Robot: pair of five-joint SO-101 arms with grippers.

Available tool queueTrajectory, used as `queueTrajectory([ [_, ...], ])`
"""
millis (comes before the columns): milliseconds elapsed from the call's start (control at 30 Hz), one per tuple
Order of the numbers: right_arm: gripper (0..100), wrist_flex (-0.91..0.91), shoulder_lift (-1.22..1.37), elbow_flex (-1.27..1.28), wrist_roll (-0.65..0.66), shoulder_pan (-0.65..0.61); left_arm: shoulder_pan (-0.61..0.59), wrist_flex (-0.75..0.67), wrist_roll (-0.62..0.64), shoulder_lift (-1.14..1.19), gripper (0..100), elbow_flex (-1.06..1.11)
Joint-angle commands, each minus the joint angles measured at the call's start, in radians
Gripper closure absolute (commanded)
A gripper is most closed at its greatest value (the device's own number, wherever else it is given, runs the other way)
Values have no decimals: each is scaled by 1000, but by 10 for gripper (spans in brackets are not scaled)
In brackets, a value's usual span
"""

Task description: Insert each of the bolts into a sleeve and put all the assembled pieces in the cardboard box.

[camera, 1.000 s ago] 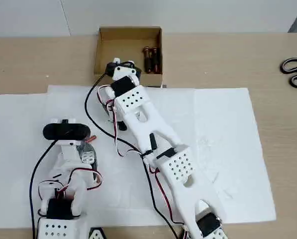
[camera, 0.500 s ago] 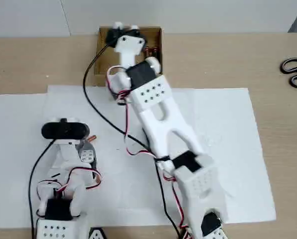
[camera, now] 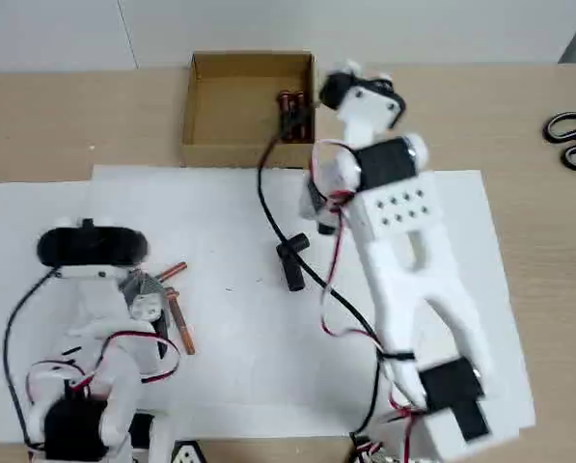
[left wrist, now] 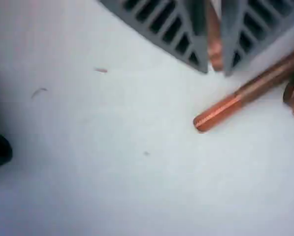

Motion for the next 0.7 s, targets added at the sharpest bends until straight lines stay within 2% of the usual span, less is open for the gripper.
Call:
queueTrajectory([
  [0,995,-2,-180,146,-38,33,-31,32,97,100,994,-148],
  [367,995,-53,-642,601,-43,150,-37,-28,348,473,994,-200],
  [667,995,-59,-865,764,-41,203,-31,-32,364,718,994,-214],
])
